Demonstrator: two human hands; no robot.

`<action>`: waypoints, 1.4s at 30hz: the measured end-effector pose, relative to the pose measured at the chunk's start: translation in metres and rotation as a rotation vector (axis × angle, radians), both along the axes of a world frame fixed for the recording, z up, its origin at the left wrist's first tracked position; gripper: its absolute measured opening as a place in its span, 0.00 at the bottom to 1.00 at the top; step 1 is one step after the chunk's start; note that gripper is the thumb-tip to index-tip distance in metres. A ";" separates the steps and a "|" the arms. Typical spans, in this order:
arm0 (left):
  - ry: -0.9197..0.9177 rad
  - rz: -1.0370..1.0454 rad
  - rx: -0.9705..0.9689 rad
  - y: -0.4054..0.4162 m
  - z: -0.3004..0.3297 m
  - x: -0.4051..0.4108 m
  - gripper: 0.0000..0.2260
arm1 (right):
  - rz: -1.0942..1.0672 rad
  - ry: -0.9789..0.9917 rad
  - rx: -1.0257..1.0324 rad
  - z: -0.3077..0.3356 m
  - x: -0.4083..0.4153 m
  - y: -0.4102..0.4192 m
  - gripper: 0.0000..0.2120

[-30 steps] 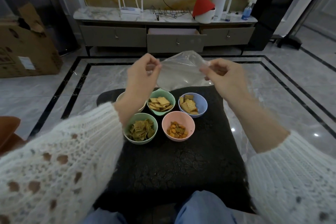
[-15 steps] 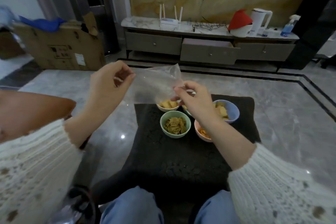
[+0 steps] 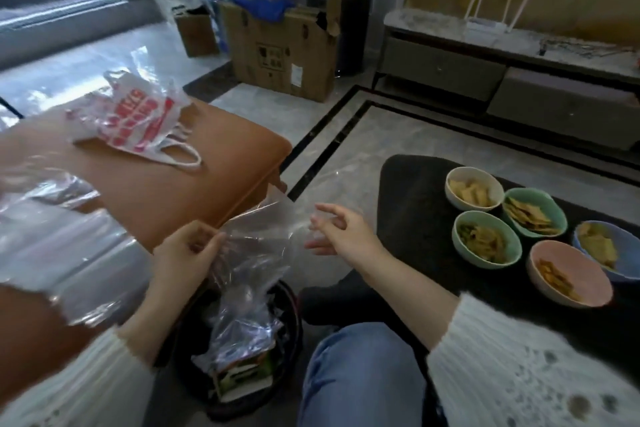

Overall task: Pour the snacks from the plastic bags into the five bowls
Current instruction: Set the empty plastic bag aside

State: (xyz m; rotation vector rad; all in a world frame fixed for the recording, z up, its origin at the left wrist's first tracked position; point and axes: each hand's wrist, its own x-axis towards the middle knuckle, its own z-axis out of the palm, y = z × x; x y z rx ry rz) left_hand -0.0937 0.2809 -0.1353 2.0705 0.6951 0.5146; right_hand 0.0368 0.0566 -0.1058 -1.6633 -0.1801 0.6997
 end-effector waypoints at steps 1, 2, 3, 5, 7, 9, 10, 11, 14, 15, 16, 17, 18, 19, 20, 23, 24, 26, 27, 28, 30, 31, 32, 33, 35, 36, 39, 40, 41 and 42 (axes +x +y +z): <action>0.008 0.050 -0.115 0.007 -0.015 -0.011 0.04 | 0.026 0.008 -0.021 -0.008 -0.003 0.007 0.19; 0.010 0.115 -0.261 0.010 -0.029 -0.019 0.03 | 0.042 0.014 -0.047 -0.017 -0.005 0.012 0.19; 0.013 0.198 -0.408 0.012 -0.043 -0.028 0.03 | 0.058 0.018 -0.073 -0.025 -0.008 0.016 0.18; 0.018 0.366 -0.663 0.012 -0.068 -0.042 0.06 | 0.128 0.003 -0.147 -0.045 -0.017 0.026 0.18; 0.033 0.506 -0.833 0.010 -0.090 -0.054 0.05 | 0.261 -0.049 -0.227 -0.065 -0.029 0.037 0.20; 0.066 0.599 -0.931 0.002 -0.111 -0.060 0.05 | 0.372 -0.119 -0.285 -0.081 -0.040 0.046 0.22; 0.080 0.629 -0.972 -0.003 -0.121 -0.062 0.05 | 0.423 -0.149 -0.310 -0.088 -0.045 0.050 0.24; 0.101 0.658 -0.996 -0.007 -0.132 -0.066 0.05 | 0.486 -0.174 -0.334 -0.094 -0.051 0.056 0.25; 0.174 0.711 -1.044 -0.024 -0.154 -0.075 0.05 | 0.704 -0.260 -0.460 -0.109 -0.069 0.064 0.29; 0.209 0.710 -1.056 -0.028 -0.161 -0.078 0.04 | 0.756 -0.275 -0.493 -0.115 -0.074 0.065 0.30; 0.241 0.713 -1.067 -0.032 -0.166 -0.082 0.04 | 0.796 -0.270 -0.521 -0.121 -0.078 0.065 0.31; 0.261 0.715 -1.078 -0.036 -0.170 -0.083 0.04 | 0.835 -0.269 -0.548 -0.125 -0.080 0.065 0.32; 0.267 0.721 -1.088 -0.039 -0.171 -0.086 0.05 | 0.870 -0.275 -0.572 -0.129 -0.080 0.064 0.32; 0.268 0.733 -1.087 -0.040 -0.172 -0.086 0.05 | 0.896 -0.289 -0.589 -0.131 -0.080 0.063 0.32; 0.260 0.747 -1.081 -0.040 -0.172 -0.086 0.06 | 0.909 -0.302 -0.604 -0.132 -0.078 0.062 0.32; 0.247 0.770 -1.024 -0.037 -0.175 -0.086 0.11 | 0.884 -0.311 -0.612 -0.134 -0.074 0.063 0.30; 0.254 0.763 -0.979 -0.036 -0.178 -0.086 0.14 | 0.864 -0.303 -0.607 -0.134 -0.073 0.063 0.29; 0.308 0.727 -0.859 -0.033 -0.177 -0.087 0.16 | 0.828 -0.307 -0.601 -0.137 -0.074 0.066 0.27; 0.323 0.716 -0.810 -0.033 -0.171 -0.087 0.14 | 0.821 -0.320 -0.595 -0.138 -0.075 0.067 0.26; 0.328 0.707 -0.769 -0.033 -0.165 -0.087 0.12 | 0.819 -0.333 -0.595 -0.138 -0.076 0.068 0.26; 0.342 0.684 -0.699 -0.031 -0.162 -0.088 0.11 | 0.826 -0.360 -0.606 -0.138 -0.078 0.069 0.25; 0.351 0.661 -0.665 -0.031 -0.161 -0.089 0.11 | 0.837 -0.366 -0.615 -0.138 -0.080 0.070 0.25; 0.352 0.636 -0.630 -0.031 -0.159 -0.089 0.11 | 0.853 -0.373 -0.622 -0.138 -0.080 0.070 0.25; 0.366 0.614 -0.601 -0.030 -0.159 -0.089 0.12 | 0.872 -0.383 -0.631 -0.137 -0.081 0.069 0.26; 0.404 0.575 -0.545 -0.028 -0.162 -0.091 0.13 | 0.895 -0.398 -0.638 -0.136 -0.082 0.068 0.26; 0.421 0.560 -0.515 -0.027 -0.162 -0.091 0.13 | 0.900 -0.408 -0.637 -0.136 -0.083 0.066 0.26; 0.439 0.578 -0.451 -0.027 -0.163 -0.093 0.16 | 0.883 -0.443 -0.648 -0.137 -0.084 0.062 0.26; 0.433 0.604 -0.433 -0.027 -0.163 -0.093 0.15 | 0.872 -0.457 -0.655 -0.138 -0.085 0.061 0.25; 0.420 0.638 -0.413 -0.028 -0.161 -0.092 0.14 | 0.857 -0.469 -0.659 -0.138 -0.084 0.060 0.25; 0.402 0.675 -0.390 -0.028 -0.159 -0.091 0.13 | 0.836 -0.479 -0.660 -0.138 -0.085 0.059 0.25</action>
